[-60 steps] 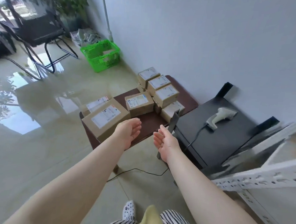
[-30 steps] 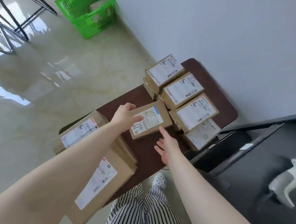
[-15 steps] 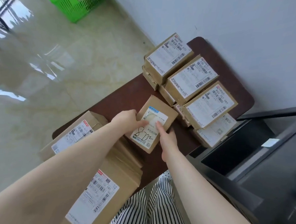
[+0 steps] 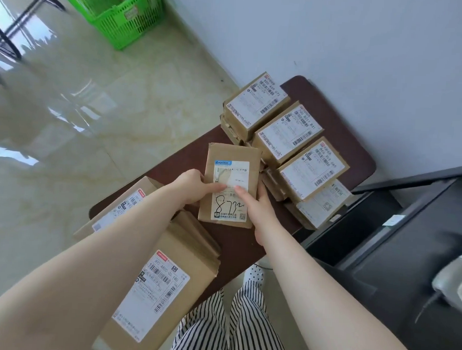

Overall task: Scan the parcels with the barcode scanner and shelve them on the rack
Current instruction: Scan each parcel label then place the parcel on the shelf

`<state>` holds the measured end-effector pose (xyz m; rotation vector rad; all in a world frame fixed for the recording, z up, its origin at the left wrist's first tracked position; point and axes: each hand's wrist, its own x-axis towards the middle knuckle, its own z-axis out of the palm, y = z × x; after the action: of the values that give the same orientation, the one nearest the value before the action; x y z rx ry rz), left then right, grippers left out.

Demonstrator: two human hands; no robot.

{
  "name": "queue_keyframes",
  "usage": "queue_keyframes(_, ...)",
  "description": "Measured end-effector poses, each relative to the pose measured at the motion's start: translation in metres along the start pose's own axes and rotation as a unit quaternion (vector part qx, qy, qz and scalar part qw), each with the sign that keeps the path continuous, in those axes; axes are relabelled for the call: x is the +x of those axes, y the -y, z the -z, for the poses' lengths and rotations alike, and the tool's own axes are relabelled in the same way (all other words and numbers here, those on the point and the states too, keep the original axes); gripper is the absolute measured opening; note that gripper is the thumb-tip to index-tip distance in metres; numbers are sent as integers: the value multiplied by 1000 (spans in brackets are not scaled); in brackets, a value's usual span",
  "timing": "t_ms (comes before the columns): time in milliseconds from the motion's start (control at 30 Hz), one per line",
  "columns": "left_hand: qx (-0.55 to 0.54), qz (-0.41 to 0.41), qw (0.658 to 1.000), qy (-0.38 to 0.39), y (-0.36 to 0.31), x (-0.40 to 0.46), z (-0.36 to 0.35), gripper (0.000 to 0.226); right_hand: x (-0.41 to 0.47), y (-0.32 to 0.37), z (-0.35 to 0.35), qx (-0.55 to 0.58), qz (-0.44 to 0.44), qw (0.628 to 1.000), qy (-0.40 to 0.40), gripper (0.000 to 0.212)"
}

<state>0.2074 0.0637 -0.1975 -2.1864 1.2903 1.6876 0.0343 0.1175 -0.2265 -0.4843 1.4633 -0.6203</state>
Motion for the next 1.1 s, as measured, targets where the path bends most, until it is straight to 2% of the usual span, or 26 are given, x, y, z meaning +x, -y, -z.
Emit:
queue_keyframes(167, -37, -33, 999, -10, -16, -45, 30, 44, -29, 25, 1, -12, 67, 997, 28, 74)
queue_keyframes(333, -49, -72, 996, 0, -36, -85, 49, 36, -63, 50, 5, 31, 79, 996, 36, 68)
queue_keyframes(500, -35, -105, 994, 12, -66, -119, 44, 38, -95, 75, 30, 52, 92, 994, 22, 80)
queue_keyframes(633, -77, -155, 985, 24, -95, -141, 23, 46, -122, 93, 62, 68, 103, 992, 17, 91)
queue_keyframes(667, -79, -171, 982, 28, -104, -147, 16, 60, -130, 97, 73, 74, 110, 991, 14, 90)
queue_keyframes(733, -84, -189, 977, 42, -123, -156, -2, 93, -148, 104, 97, 84, 133, 988, 1, 72)
queue_keyframes(767, -87, -201, 974, 55, -133, -160, -13, 96, -159, 107, 110, 92, 146, 985, -9, 60)
queue_keyframes(867, -90, -229, 964, 98, -166, -179, -48, 76, -189, 113, 151, 118, 166, 978, -48, 41)
queue_keyframes(1100, -42, -274, 937, 213, -216, -206, -124, 67, -238, 107, 232, 170, 154, 964, -136, 40)
